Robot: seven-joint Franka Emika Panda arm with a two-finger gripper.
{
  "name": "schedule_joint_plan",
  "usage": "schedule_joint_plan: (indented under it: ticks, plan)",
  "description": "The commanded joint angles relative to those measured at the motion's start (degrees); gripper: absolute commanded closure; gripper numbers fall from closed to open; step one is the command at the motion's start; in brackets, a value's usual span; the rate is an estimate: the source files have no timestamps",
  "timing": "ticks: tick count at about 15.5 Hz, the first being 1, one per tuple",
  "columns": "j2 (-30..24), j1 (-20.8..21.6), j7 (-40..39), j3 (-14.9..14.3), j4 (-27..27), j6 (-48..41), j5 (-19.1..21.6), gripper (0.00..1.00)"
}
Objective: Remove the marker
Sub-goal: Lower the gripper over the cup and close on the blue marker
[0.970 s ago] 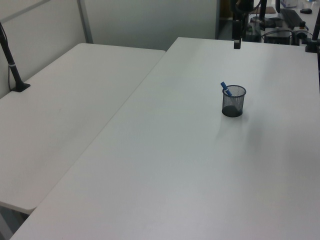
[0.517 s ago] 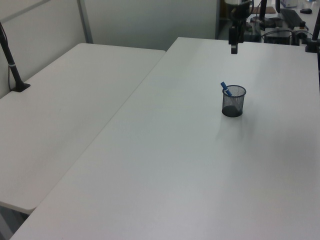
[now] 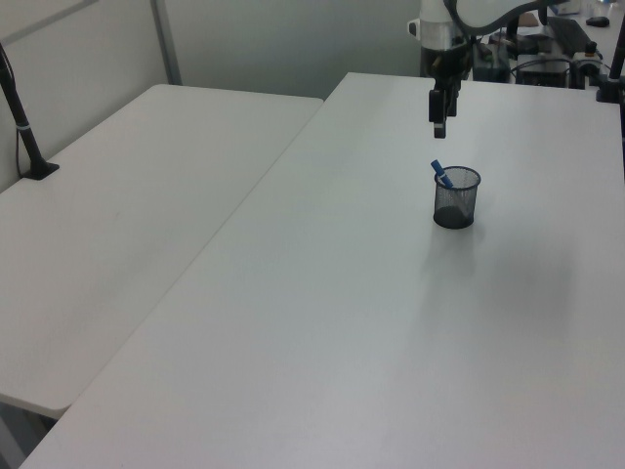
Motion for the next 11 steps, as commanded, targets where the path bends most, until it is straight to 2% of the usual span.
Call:
schedule_joint_plan:
  ticks: [1,5,11]
  plan:
    - [-0.80,0.89,-0.61,0.18,-4.59,4.43,0.42,0.05]
    - [0.86,2.91,1.67,0.27,-4.95,5.75,0.42,0.19]
    - [3.32,3.79,3.26,0.18,-4.95,8.66,-0.45,0.48]
